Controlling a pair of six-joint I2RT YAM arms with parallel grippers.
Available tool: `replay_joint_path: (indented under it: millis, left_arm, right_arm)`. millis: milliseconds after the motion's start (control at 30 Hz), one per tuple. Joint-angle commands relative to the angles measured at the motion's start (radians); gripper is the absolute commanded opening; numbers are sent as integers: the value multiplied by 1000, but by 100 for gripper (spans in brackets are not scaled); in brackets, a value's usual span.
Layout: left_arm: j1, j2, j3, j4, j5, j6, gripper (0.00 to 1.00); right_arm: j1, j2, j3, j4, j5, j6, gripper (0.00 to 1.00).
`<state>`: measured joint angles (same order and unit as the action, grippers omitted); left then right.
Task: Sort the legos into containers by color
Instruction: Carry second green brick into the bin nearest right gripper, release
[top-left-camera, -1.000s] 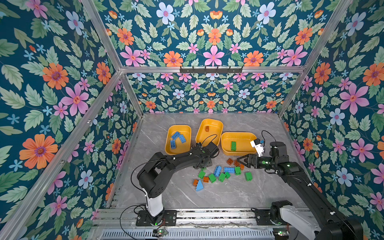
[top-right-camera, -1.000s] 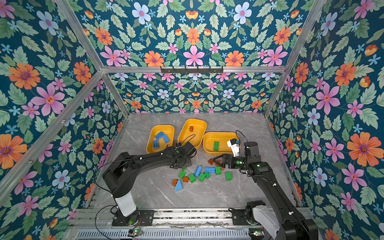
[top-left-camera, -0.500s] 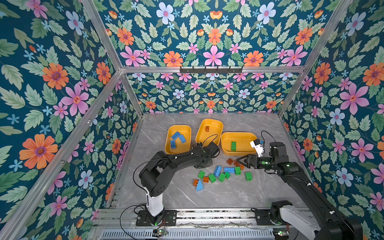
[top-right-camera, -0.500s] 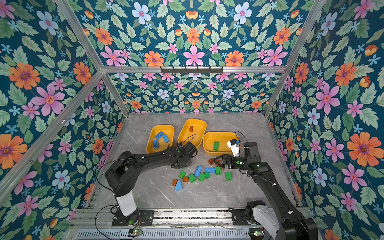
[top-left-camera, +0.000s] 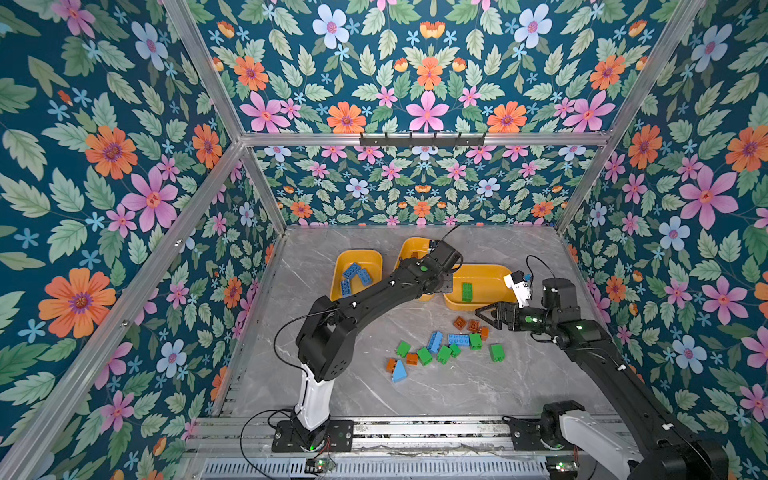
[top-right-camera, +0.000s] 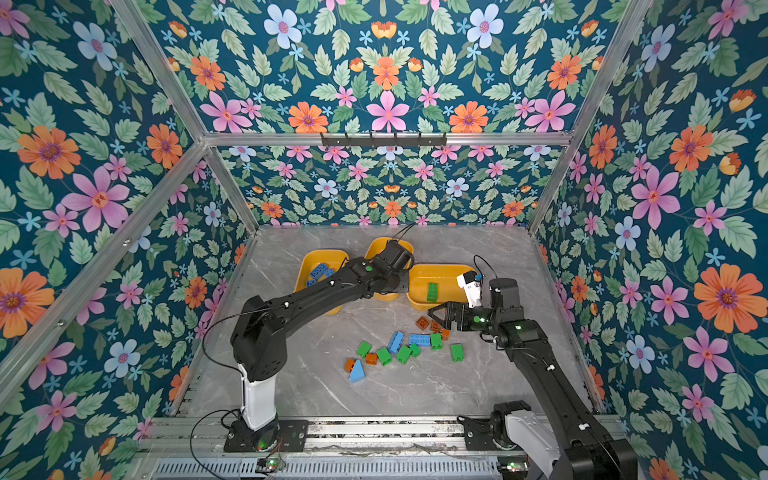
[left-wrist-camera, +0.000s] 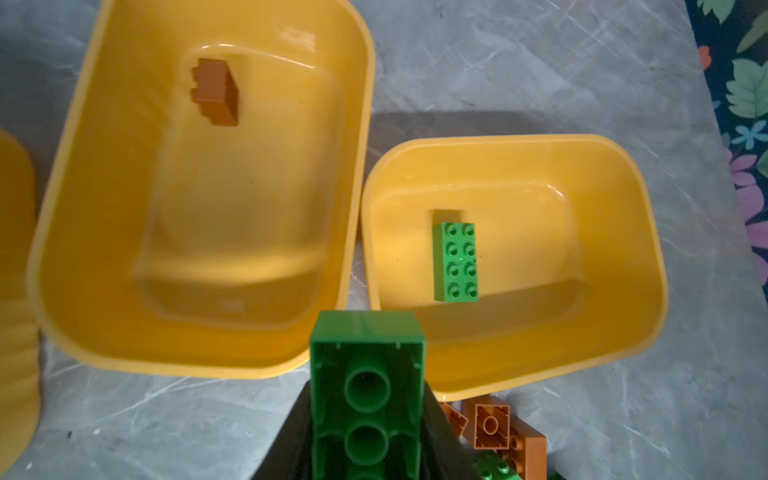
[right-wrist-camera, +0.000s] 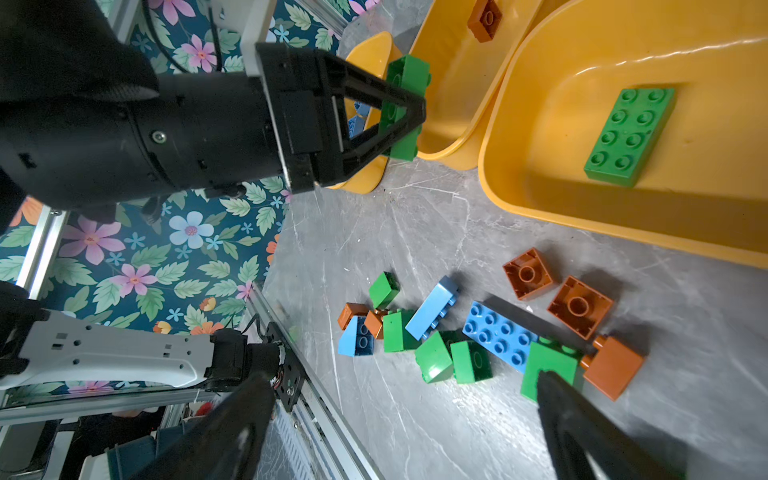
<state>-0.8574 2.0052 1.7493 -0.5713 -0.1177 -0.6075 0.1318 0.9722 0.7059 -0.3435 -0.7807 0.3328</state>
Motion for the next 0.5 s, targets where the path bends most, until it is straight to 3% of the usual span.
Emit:
replay_joint_path:
  millis: [0,267,467]
  left_arm:
    - [3,69,82,43,71,87,28]
    - [19,225,185,144,112,78,29]
    - [20,272,234,120,99,95,48]
  right_arm:
    - [-3,-7,9,-11,14,-9,99]
    - [-9,-19,15,-34,27,-12,99]
    - [-11,-32,15,-60,35,-25,99]
